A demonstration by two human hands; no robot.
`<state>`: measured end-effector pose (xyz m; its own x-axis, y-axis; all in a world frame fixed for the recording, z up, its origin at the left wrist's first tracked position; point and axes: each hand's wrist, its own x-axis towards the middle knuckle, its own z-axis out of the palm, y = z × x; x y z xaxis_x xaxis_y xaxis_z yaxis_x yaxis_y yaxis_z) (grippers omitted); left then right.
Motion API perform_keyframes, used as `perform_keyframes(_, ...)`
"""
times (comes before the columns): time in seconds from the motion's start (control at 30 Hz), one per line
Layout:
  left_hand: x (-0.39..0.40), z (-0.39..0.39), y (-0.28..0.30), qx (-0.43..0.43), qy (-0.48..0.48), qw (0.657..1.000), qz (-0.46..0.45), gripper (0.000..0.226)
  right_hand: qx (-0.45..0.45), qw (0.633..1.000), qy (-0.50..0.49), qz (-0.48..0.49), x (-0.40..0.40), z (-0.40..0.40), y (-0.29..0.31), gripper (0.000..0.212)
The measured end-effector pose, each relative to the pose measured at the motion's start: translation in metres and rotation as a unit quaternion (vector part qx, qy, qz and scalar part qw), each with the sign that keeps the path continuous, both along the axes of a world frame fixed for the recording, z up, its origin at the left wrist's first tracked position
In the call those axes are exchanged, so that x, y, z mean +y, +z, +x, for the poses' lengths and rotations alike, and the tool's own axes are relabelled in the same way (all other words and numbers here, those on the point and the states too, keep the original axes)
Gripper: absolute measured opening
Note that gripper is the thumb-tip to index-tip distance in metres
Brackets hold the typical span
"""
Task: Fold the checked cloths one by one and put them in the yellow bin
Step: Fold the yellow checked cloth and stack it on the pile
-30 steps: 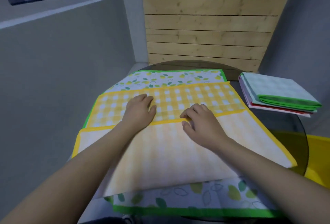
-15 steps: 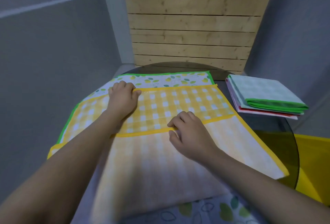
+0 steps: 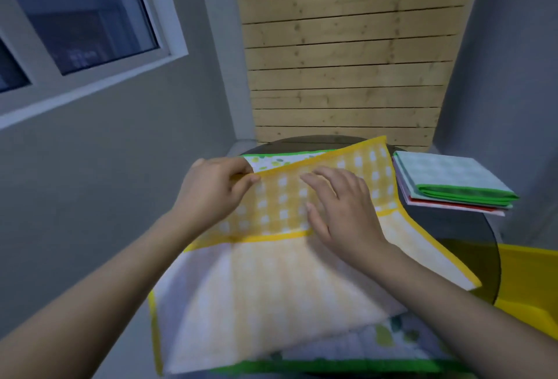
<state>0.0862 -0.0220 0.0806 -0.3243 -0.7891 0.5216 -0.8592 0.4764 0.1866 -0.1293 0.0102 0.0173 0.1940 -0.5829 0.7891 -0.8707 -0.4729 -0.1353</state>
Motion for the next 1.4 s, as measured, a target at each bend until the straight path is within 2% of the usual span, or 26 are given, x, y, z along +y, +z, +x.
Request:
perform_keyframes(0.1, 0.034, 0.005, 0.003, -0.018, -0.024, 0.999, 0.015, 0.038, 0.007, 1.000, -0.012, -0.010, 0.005, -0.006, 0.016, 0.044)
perform_keyframes(0.2, 0.059, 0.006, -0.001, -0.042, -0.028, 0.998, 0.033, 0.034, 0.073, 0.997, -0.008, 0.010, 0.007, -0.014, 0.026, 0.041)
perform_keyframes(0.33, 0.081, 0.003, -0.009, -0.052, -0.002, 0.994, 0.098, 0.017, 0.148, 0.978, 0.072, 0.125, 0.017, -0.021, 0.024, 0.054)
perform_keyframes(0.5, 0.099, -0.001, -0.024, -0.092, 0.023, 0.979, 0.179, 0.019, 0.193, 0.924, 0.131, 0.303, 0.037, -0.024, 0.010, 0.058)
perform_keyframes(0.63, 0.109, -0.003, -0.045, -0.152, 0.029, 0.964, 0.215, 0.022, 0.211, 0.900, 0.182, 0.335, 0.046, -0.026, -0.008, 0.057)
perform_keyframes(0.73, 0.110, -0.004, -0.056, -0.169, 0.028, 0.946, 0.273, 0.028, 0.209, 0.888, 0.206, 0.354, 0.051, -0.027, -0.023, 0.055)
perform_keyframes(0.9, 0.100, -0.005, -0.067, -0.079, 0.036, 0.939, 0.331, 0.037, 0.170, 0.897, 0.193, 0.359, 0.053, -0.032, -0.041, 0.068)
perform_keyframes(1.1, 0.062, -0.020, -0.081, -0.016, 0.002, 0.948, 0.317, 0.039, 0.100, 0.942, 0.172, 0.272, 0.066, -0.035, -0.066, 0.044)
perform_keyframes(1.2, 0.049, -0.029, -0.088, 0.039, 0.003, 0.940, 0.340, 0.038, 0.074, 0.950, 0.184, 0.243, 0.069, -0.035, -0.072, 0.033)
perform_keyframes(1.23, 0.047, -0.032, -0.091, 0.034, 0.004, 0.937, 0.349, 0.040, 0.072, 0.951, 0.192, 0.231, 0.069, -0.035, -0.072, 0.030)
perform_keyframes(1.37, 0.050, -0.041, -0.096, -0.102, -0.011, 0.926, 0.362, 0.051, 0.083, 0.951, 0.221, 0.202, 0.070, -0.036, -0.071, 0.023)
perform_keyframes(1.4, 0.051, -0.041, -0.097, -0.109, -0.009, 0.929, 0.353, 0.049, 0.084, 0.950, 0.227, 0.198, 0.071, -0.036, -0.071, 0.022)
